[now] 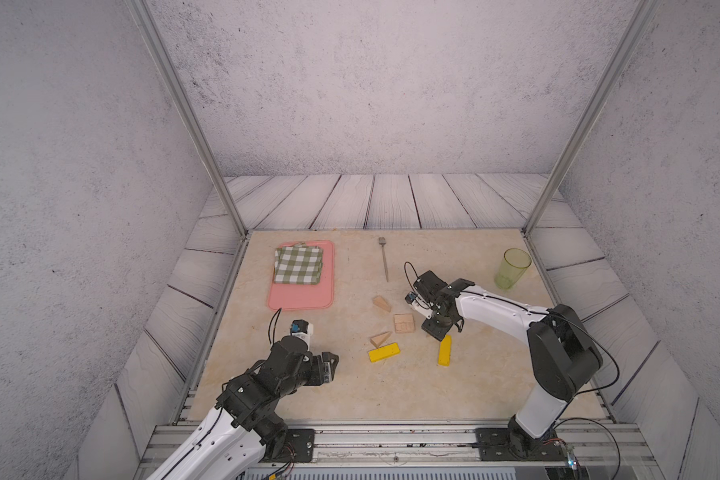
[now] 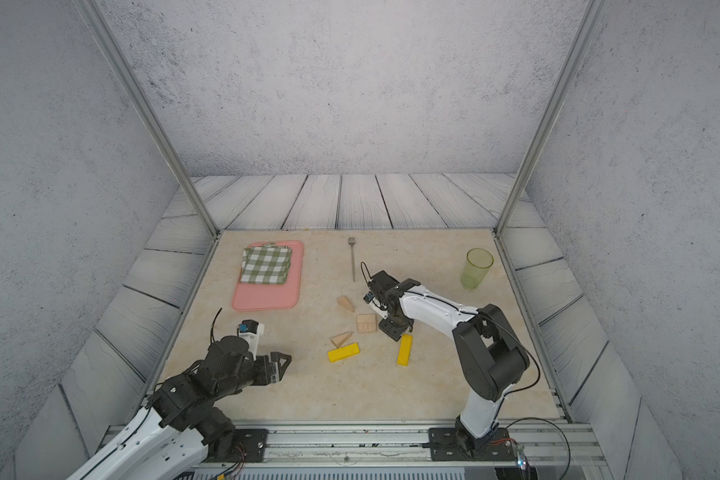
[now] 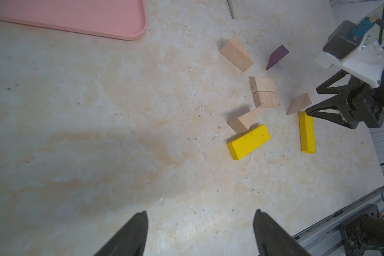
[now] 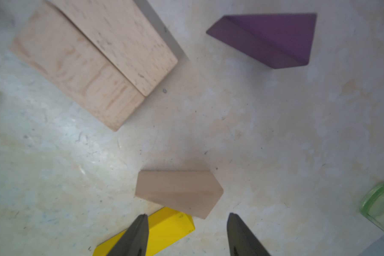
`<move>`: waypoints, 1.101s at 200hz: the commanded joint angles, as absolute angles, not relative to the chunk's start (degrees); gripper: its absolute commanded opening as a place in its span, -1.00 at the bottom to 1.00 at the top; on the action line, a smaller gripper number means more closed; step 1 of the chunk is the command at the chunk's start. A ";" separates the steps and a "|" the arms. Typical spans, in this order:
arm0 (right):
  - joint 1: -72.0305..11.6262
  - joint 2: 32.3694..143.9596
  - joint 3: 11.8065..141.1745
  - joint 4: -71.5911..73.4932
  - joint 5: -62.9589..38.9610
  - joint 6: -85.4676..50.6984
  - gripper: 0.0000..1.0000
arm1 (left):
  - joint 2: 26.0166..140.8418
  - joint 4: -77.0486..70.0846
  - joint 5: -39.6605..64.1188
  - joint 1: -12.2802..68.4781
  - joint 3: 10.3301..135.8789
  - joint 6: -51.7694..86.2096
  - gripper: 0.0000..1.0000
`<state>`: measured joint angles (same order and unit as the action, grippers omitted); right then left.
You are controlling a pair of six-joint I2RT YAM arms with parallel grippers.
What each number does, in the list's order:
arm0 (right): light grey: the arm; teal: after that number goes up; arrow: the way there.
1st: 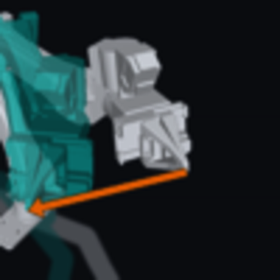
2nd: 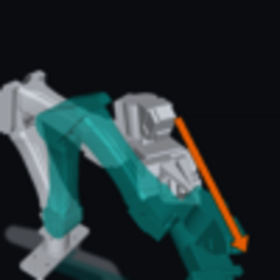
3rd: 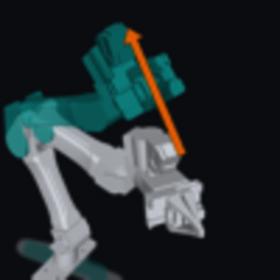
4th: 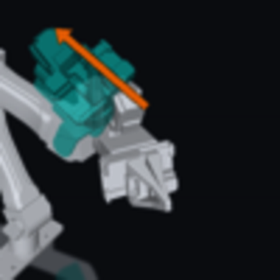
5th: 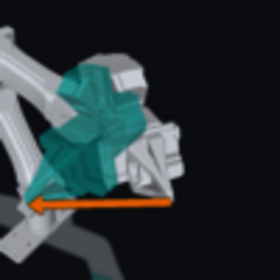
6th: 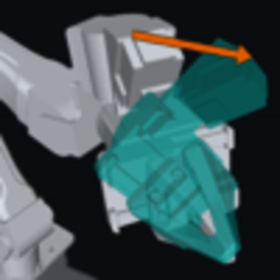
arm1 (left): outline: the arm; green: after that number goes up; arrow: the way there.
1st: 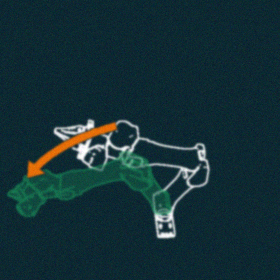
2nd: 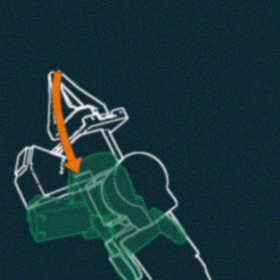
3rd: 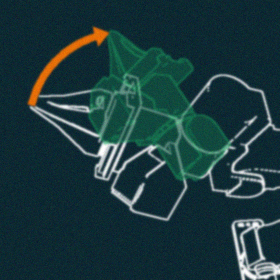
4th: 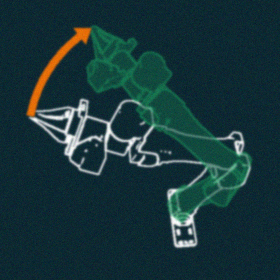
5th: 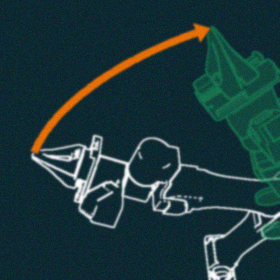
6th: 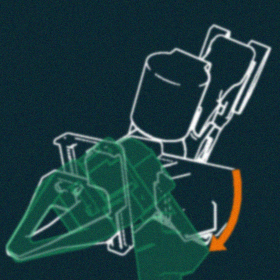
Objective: Assemble a small pinwheel with building blocks
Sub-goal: Assemble the building block at the center of the board.
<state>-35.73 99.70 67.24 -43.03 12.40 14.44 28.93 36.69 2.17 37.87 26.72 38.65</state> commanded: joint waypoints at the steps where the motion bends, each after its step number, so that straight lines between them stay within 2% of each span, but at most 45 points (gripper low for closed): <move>1: -35.68 102.37 68.73 -42.50 15.03 14.06 0.22 | 28.94 36.75 1.93 37.62 26.19 38.46 0.62; 80: -35.69 106.16 71.00 -41.48 11.05 14.86 0.20 | 29.19 36.61 1.93 37.56 26.15 38.47 0.62; 111: -35.75 107.48 71.33 -41.64 9.99 15.45 0.03 | 29.14 36.71 1.85 37.62 26.19 38.49 0.62; 168: -35.77 107.72 69.48 -40.85 7.12 15.73 -0.51 | 29.12 36.74 1.85 37.62 26.15 38.50 0.62; 220: -36.18 105.85 67.52 -40.43 3.21 16.25 -0.57 | 29.04 36.65 1.93 37.62 25.93 38.50 0.62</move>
<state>-35.73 106.17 69.41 -39.57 7.31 15.73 29.23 36.67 2.17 37.87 26.72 38.65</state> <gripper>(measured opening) 0.219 0.811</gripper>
